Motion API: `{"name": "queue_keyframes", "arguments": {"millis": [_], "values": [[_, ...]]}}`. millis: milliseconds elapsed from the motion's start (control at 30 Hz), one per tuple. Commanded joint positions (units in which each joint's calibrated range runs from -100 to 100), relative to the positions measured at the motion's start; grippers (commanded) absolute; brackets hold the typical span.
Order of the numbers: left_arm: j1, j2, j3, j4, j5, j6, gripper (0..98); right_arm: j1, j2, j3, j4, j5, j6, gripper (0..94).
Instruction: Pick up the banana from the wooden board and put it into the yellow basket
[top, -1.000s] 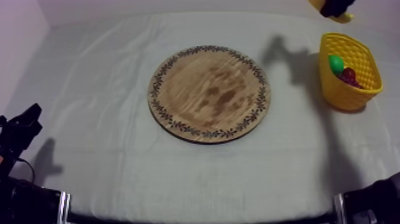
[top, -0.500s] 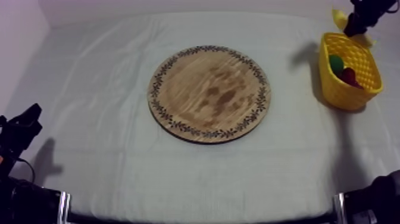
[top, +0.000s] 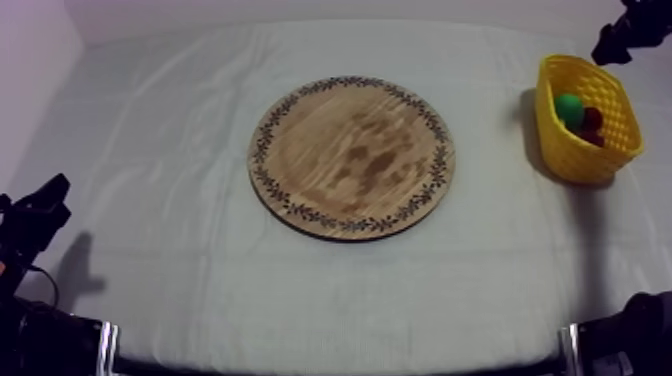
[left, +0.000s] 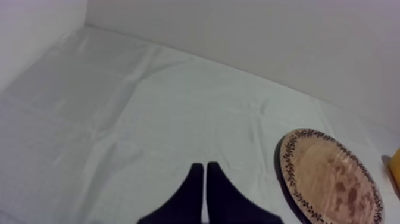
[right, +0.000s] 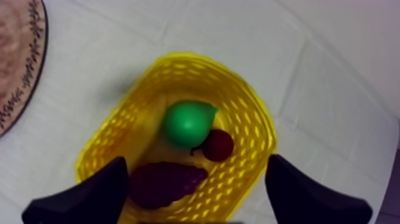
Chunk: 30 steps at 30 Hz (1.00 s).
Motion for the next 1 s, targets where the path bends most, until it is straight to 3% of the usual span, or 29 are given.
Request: {"name": "queue_keyframes", "arguments": {"millis": [0, 267, 500, 733, 967], "values": [[0.02, 0.0, 0.0, 0.02, 0.0, 0.02, 0.1, -0.4, -6.89, 2.53, -1.04, -1.31, -1.37, 58.9], [0.02, 0.0, 0.0, 0.02, 0.0, 0.02, 0.1, -3.01, -25.04, 15.05, -1.18, -8.22, -8.6, 23.2], [0.02, 0.0, 0.0, 0.02, 0.0, 0.02, 0.1, -5.68, -40.64, 28.91, 0.09, -15.39, -14.71, 6.3], [0.02, 0.0, 0.0, 0.02, 0.0, 0.02, 0.1, -9.53, -54.72, 46.5, 0.92, -23.08, -17.4, 0.7], [0.02, 0.0, 0.0, 0.02, 0.0, 0.02, 0.1, -10.18, -66.83, 66.31, -2.42, -32.2, -15.53, 0.3]]}}
